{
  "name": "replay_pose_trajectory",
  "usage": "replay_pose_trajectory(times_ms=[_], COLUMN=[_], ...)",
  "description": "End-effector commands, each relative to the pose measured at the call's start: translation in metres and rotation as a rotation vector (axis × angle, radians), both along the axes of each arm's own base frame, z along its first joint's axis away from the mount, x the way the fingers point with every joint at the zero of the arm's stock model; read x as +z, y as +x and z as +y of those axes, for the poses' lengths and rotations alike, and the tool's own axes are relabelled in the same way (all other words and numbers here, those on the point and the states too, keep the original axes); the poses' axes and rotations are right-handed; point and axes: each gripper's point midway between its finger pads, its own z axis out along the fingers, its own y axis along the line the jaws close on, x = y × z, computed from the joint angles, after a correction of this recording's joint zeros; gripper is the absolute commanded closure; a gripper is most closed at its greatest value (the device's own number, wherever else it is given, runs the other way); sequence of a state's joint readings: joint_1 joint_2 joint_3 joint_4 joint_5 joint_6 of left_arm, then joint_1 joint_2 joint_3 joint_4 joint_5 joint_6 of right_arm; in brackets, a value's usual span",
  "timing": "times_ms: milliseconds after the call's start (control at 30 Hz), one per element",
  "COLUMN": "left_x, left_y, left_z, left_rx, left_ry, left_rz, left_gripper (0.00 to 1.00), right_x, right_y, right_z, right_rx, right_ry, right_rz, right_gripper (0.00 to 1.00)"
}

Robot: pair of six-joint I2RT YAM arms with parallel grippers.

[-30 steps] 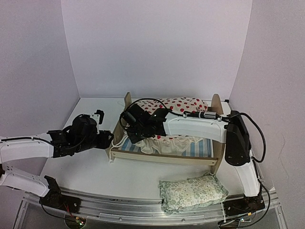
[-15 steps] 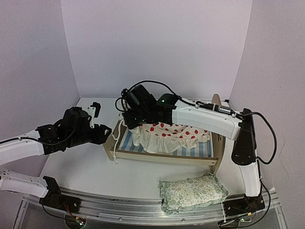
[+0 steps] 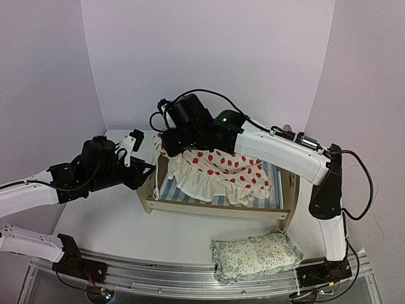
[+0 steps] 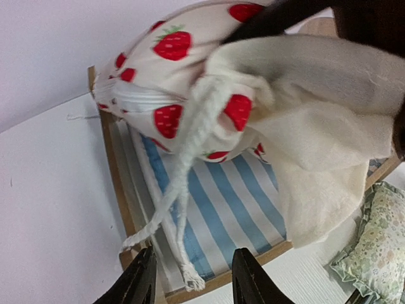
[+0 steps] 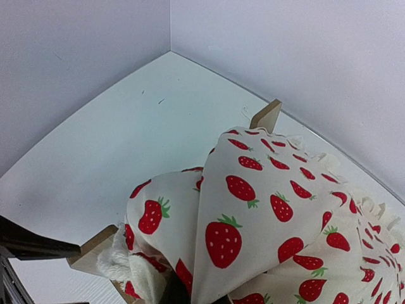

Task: Set up the pet bed
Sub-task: Cross the left ropes of the mattress at the bed frame base.

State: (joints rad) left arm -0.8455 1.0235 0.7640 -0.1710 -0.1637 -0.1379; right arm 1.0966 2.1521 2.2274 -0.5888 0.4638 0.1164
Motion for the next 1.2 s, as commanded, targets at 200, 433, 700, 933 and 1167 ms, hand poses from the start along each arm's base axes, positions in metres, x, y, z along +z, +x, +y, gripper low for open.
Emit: replay_pose_trajectory(times_ms=[200,433,700,933,1167], left_x=[0.042,0.017,-0.022,-0.020,-0.027], left_y=[0.010,0.010,0.021,0.031,0.051], left_z=[-0.012,-0.005,-0.014,-0.015,-0.028], left_rx=[-0.102,-0.151,-0.189,-0.147,-0.100], left_ry=[0.090,0.299,0.427,0.410,0.399], left_rz=[-0.343,-0.321,-0.270,-0.357,-0.390], left_gripper=[0.57,0.38,0.31,0.32,0.38], right_x=[0.036,0.034,0.038,0.036,0.035], right_y=[-0.005,-0.004,-0.002,-0.004,-0.007], right_z=[-0.010,-0.008,-0.009,-0.013,-0.017], right_rx=[0.010,0.020,0.020,0.023,0.026], right_ry=[0.022,0.007,-0.004,-0.015,-0.015], right_rz=[-0.082,-0.091,-0.113,-0.110,-0.103], right_gripper=[1.00,1.00,1.00,1.00,1.00])
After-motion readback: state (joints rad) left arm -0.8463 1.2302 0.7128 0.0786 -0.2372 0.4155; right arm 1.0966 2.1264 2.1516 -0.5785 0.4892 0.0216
